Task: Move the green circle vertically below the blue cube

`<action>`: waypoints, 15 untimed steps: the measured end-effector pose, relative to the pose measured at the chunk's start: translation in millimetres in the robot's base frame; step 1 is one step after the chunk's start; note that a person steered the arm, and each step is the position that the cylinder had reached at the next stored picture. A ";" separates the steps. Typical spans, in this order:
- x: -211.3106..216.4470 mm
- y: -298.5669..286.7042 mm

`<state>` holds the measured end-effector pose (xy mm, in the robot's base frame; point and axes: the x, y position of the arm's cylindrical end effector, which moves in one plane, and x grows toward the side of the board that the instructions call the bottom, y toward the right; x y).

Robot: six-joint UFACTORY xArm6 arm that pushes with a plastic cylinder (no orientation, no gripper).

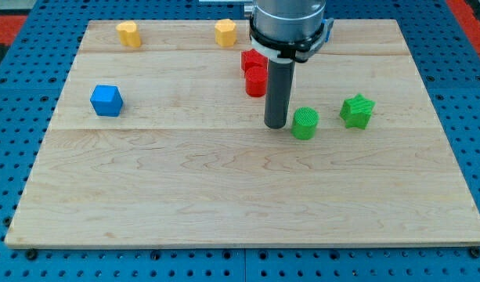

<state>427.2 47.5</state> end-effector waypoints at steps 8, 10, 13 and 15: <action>115.0 18.9; 115.3 24.7; 140.3 -132.5; 128.6 -37.3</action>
<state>555.8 10.2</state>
